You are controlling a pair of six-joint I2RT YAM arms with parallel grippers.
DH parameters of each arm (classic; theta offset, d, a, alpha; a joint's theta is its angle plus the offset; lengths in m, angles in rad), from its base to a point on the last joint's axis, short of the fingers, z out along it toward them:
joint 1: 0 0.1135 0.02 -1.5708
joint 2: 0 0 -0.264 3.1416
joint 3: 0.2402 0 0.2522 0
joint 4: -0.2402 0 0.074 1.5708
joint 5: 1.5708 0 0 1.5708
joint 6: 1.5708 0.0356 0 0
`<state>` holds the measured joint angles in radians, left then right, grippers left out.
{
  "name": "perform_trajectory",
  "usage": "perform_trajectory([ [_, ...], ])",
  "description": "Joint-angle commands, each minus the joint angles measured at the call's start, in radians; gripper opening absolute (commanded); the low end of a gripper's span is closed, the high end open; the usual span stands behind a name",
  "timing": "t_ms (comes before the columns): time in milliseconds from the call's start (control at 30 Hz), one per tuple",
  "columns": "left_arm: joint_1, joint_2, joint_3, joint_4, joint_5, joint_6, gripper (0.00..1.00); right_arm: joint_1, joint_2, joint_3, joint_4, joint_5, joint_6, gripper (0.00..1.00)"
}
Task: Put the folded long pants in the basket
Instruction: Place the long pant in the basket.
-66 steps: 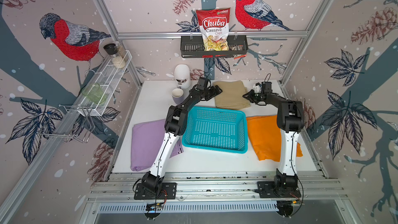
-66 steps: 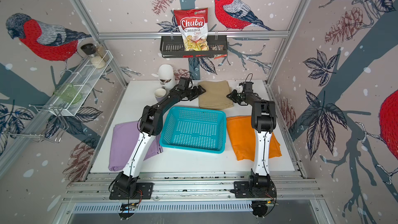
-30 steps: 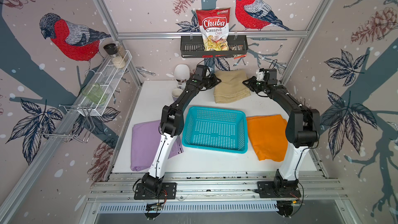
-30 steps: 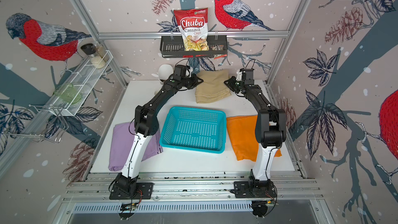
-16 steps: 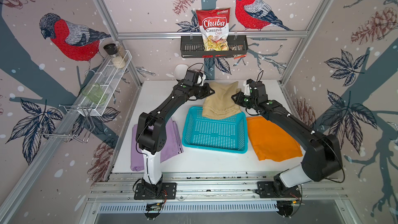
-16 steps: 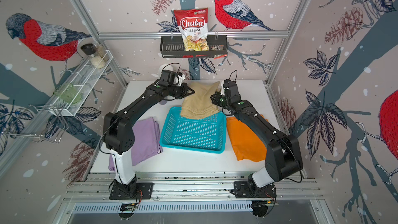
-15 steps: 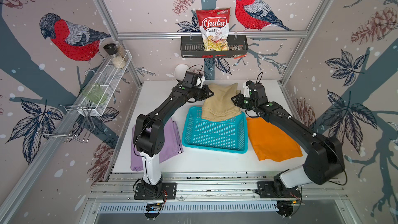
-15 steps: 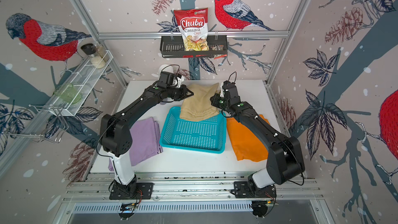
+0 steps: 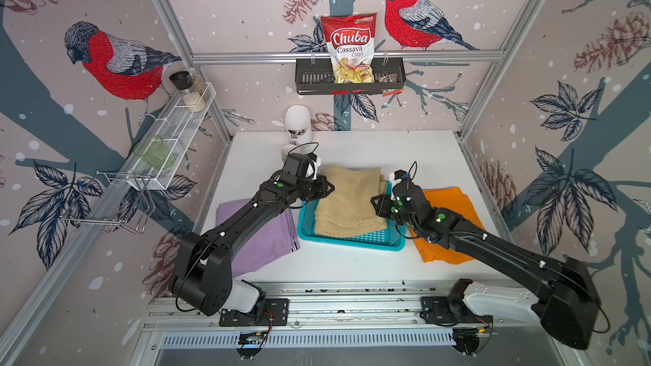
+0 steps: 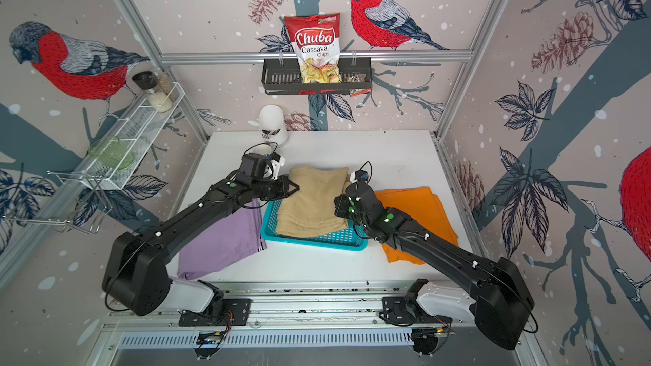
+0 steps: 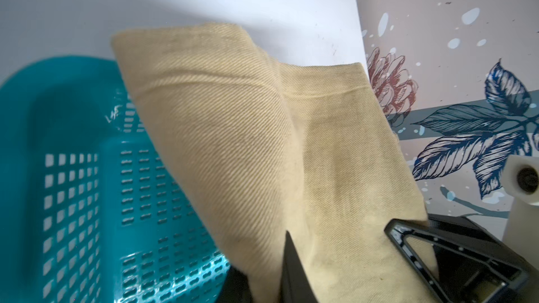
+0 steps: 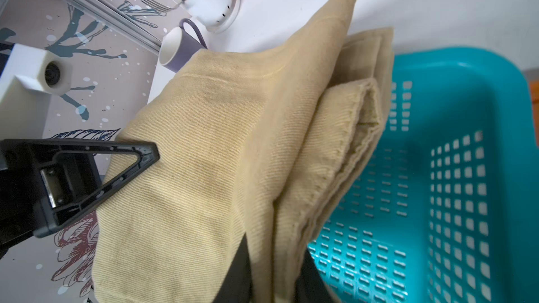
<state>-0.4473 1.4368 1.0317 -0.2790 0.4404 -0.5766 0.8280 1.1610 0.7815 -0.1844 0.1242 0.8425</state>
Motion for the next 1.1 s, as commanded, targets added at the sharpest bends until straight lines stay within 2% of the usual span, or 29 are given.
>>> perform_trajectory([
  [0,0.001,-0.009,-0.028,0.047,-0.039,0.006,0.0,0.025,-0.01,-0.039,0.055,0.033,0.116,0.0],
  [133,0.001,-0.004,-0.08,0.012,-0.1,0.016,0.0,0.022,0.002,-0.098,0.052,0.003,0.196,0.0],
  [300,-0.001,0.09,-0.072,-0.016,-0.145,0.048,0.0,-0.074,0.037,-0.16,0.061,-0.087,0.25,0.0],
  [600,-0.018,0.19,-0.04,-0.022,-0.222,0.055,0.0,-0.112,0.192,-0.104,0.018,-0.129,0.235,0.0],
  [667,-0.017,0.198,-0.04,-0.029,-0.241,0.06,0.0,-0.112,0.226,-0.082,0.007,-0.133,0.217,0.07],
  [867,-0.019,0.233,-0.039,-0.003,-0.253,0.06,0.0,-0.097,0.296,-0.012,-0.044,-0.069,0.168,0.1],
  [933,-0.019,0.257,-0.001,-0.026,-0.26,0.069,0.0,-0.088,0.308,0.013,-0.075,-0.039,0.15,0.27],
  [967,-0.019,0.262,0.007,-0.036,-0.262,0.074,0.09,-0.078,0.308,0.028,-0.094,-0.019,0.139,0.36],
  [1067,-0.019,0.241,0.015,-0.038,-0.256,0.067,0.6,-0.051,0.293,0.061,-0.131,0.03,0.116,0.56],
])
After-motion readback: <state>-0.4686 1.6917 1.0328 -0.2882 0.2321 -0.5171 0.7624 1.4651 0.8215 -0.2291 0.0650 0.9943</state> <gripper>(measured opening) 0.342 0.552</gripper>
